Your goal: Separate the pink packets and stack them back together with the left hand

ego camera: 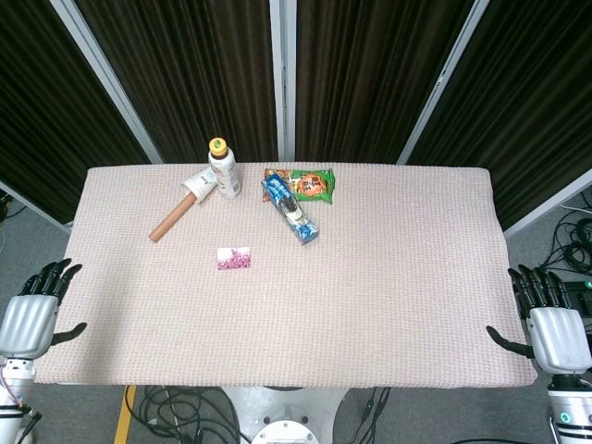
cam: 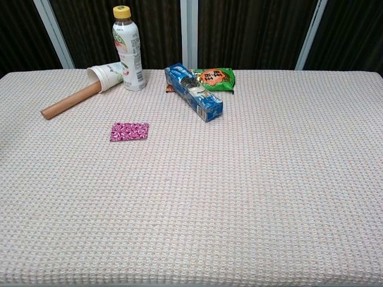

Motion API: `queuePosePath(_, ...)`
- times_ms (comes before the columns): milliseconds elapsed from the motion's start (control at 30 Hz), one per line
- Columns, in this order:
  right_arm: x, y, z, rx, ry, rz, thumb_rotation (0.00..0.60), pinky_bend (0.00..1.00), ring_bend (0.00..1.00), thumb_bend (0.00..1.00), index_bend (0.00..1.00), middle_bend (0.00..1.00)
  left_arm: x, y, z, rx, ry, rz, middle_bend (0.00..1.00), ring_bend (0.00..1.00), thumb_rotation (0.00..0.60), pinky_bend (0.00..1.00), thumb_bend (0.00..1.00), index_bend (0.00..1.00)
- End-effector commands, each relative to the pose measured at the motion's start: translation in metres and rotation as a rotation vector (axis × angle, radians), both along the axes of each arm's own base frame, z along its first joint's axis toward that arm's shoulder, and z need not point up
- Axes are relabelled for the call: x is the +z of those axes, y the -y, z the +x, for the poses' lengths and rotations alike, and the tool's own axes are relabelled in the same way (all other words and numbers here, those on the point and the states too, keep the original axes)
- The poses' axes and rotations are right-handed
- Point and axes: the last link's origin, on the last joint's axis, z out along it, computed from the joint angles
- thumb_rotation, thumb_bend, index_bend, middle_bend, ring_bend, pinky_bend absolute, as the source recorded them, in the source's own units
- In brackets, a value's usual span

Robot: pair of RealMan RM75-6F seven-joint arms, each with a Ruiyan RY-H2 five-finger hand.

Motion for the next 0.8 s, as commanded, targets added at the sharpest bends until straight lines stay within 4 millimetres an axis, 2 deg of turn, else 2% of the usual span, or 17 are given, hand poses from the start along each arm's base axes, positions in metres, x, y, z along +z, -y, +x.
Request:
queuePosePath(33,0.0004,-0.0002,0.0001,-0.001,0.000,-0.002,0.438,0.00,0.00,0.09,0.08,0.06,-0.0015,-0.0011,0.0001,-0.002,0.005,0.003,0.19,0.11,0.600,0.21,0.05,0.18)
queuePosePath(600,0.0073,-0.0082,0.0004,-0.003,0.023,-0.022,0.436,0.00,0.00,0.09,0.08,0.06,-0.0044,-0.0014,0.0014,-0.016,0.034,0.017,0.19,0.11,0.600,0.21,0.05,0.18)
queuePosePath(800,0.0079,-0.0065,0.0013,0.002,0.026,-0.023,0.441,0.00,0.00,0.09,0.08,0.06,-0.0056,-0.0098,0.0046,-0.040,0.046,0.005,0.19,0.12,0.600,0.21,0.05,0.18)
